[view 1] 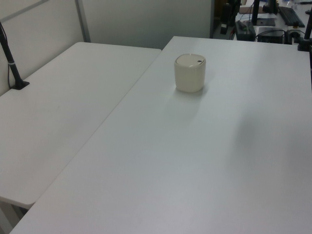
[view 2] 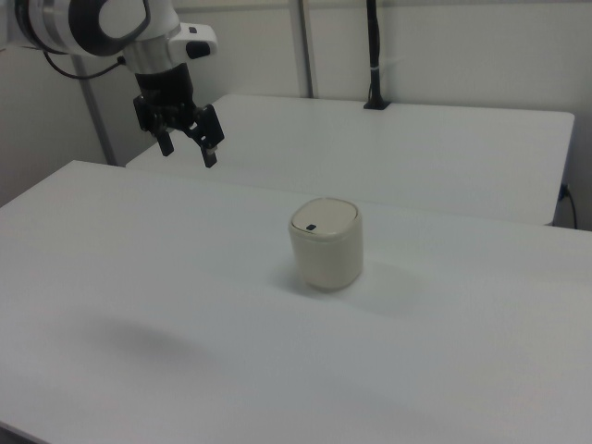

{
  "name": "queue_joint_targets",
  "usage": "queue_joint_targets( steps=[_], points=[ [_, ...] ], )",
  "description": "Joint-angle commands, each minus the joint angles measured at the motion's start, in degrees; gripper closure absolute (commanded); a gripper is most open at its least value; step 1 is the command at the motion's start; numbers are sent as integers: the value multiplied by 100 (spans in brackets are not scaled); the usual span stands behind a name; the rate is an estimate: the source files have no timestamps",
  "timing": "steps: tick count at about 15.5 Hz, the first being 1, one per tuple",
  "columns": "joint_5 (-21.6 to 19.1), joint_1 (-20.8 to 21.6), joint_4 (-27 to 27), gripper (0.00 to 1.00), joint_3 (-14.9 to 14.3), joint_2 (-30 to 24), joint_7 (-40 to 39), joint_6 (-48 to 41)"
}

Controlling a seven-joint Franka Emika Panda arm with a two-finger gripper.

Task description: Open the trash bin

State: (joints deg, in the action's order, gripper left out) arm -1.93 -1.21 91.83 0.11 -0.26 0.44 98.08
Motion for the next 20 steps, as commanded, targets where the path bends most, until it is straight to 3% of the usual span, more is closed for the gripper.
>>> queue_joint_targets(
  steps=[1, 20],
  points=[
    [-123, 15, 115, 0, -2, -80, -105, -17],
    [-123, 15, 115, 0, -2, -80, -97, -87]
  ],
)
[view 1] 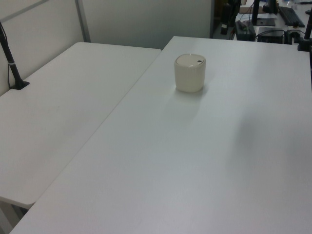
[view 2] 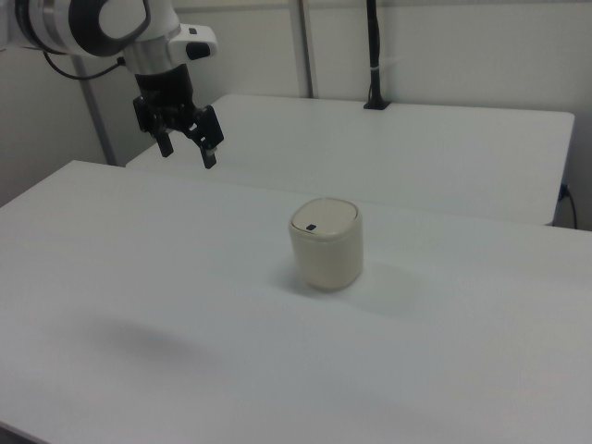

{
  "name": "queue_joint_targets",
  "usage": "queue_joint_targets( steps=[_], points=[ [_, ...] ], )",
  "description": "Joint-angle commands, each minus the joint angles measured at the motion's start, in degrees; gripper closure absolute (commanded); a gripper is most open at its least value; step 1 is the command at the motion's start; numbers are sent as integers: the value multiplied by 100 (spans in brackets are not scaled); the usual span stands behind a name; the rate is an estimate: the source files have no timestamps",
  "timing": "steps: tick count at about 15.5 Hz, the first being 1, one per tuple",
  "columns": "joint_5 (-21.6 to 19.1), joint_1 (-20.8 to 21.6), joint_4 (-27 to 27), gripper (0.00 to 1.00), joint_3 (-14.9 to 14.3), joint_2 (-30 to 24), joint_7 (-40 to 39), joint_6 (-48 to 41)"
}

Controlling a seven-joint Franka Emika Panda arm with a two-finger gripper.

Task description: Open the trash bin

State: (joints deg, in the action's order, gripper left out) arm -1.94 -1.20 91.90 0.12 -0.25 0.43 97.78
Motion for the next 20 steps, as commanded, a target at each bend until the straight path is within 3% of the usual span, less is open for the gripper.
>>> queue_joint_targets(
  steps=[1, 12, 20],
  points=[
    [-123, 14, 109, 0, -3, -80, -105, -58],
    [-97, -30, 109, 0, -39, -89, -140, -66],
    [35, -214, 100, 0, -47, 86, -1229, 82]
  ],
)
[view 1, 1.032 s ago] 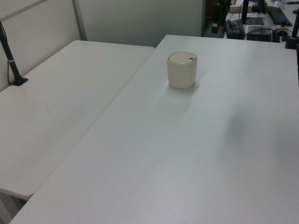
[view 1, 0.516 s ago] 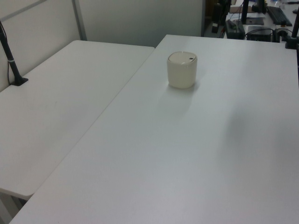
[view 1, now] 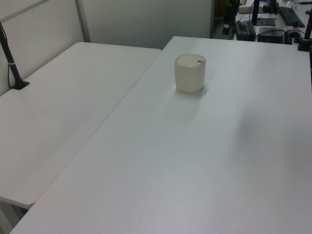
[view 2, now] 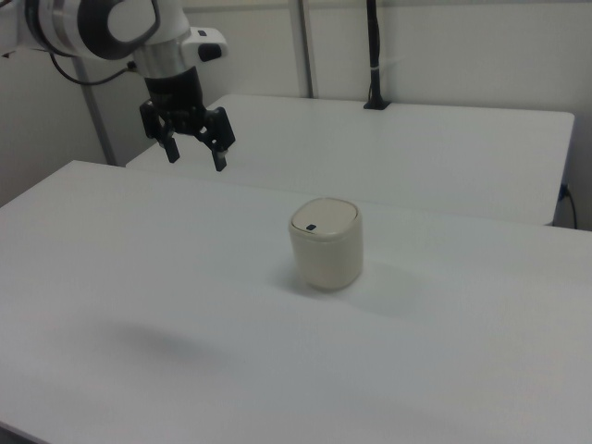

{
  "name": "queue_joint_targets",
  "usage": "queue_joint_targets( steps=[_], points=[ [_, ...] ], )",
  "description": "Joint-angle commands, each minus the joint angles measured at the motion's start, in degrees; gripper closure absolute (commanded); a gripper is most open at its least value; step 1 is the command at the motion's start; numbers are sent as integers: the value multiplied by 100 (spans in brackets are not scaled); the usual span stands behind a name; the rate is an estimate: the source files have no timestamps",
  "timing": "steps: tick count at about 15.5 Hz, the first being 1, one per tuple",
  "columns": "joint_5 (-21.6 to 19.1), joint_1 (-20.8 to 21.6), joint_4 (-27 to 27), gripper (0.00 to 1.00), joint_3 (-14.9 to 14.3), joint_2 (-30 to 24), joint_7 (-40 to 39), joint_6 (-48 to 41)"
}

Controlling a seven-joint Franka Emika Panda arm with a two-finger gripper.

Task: Open the trash bin
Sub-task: 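Move the gripper over the cream bin and lower it onto the lid button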

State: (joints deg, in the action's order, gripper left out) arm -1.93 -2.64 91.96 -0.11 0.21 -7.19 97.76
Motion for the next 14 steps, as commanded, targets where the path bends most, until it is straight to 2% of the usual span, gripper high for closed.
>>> queue_joint_targets(
  steps=[1, 4, 5, 9, 10, 11, 12, 13, 14],
  points=[
    [96, -70, 94, 0, -24, 93, -433, 260],
    [429, -88, 94, 0, -24, 242, -398, 682],
    [456, -149, 103, 6, -24, 287, -354, 883],
    [474, -281, 103, 43, -42, 673, 93, 1815],
    [474, -290, 103, 58, -59, 770, 312, 2087],
    [474, -299, 103, 81, -86, 901, 637, 2446],
    [474, -299, 103, 92, -112, 972, 814, 2641],
    [465, -299, 112, 100, -130, 999, 990, 2783],
    [457, -299, 112, 100, -165, 1051, 1131, 2897]
  ],
)
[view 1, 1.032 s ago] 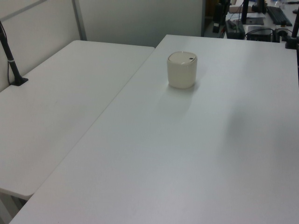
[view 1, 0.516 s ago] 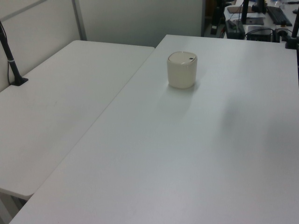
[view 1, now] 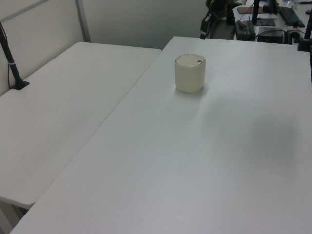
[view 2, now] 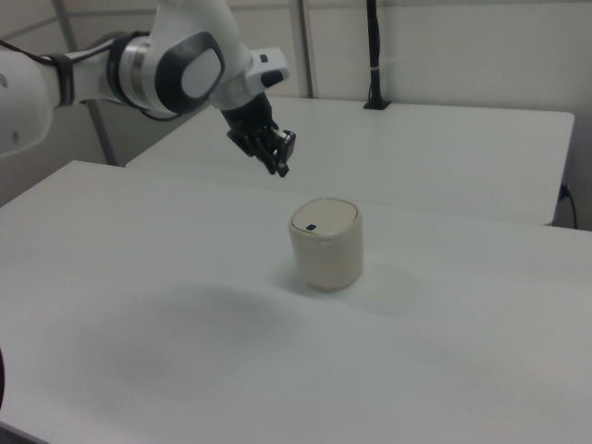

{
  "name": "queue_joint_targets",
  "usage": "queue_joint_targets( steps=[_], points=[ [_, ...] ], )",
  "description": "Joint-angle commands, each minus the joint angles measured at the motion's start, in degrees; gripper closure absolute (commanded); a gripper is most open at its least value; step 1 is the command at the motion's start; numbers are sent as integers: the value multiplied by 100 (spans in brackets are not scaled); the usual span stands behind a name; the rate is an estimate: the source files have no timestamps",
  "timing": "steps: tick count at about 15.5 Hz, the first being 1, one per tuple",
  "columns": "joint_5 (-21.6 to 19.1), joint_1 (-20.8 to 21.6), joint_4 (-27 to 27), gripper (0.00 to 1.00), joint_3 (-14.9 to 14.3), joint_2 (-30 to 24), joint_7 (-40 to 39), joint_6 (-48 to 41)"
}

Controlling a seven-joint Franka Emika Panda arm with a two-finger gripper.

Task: Open the trash bin
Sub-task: 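Move the gripper over the cream bin and lower it onto the lid button, then press down on the lid button with the gripper fingertips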

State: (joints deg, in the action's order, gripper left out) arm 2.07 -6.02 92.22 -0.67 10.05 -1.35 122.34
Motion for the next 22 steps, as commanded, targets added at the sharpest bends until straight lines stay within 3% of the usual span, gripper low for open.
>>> queue_joint_targets(
  steps=[1, 14, 22],
  points=[
    [21, 39, 86, 100, -135, 155, 679, 561],
    [82, -40, 288, 100, -179, 832, 891, 1055],
    [327, -57, 349, 100, -170, 1131, 908, 1301]
  ],
)
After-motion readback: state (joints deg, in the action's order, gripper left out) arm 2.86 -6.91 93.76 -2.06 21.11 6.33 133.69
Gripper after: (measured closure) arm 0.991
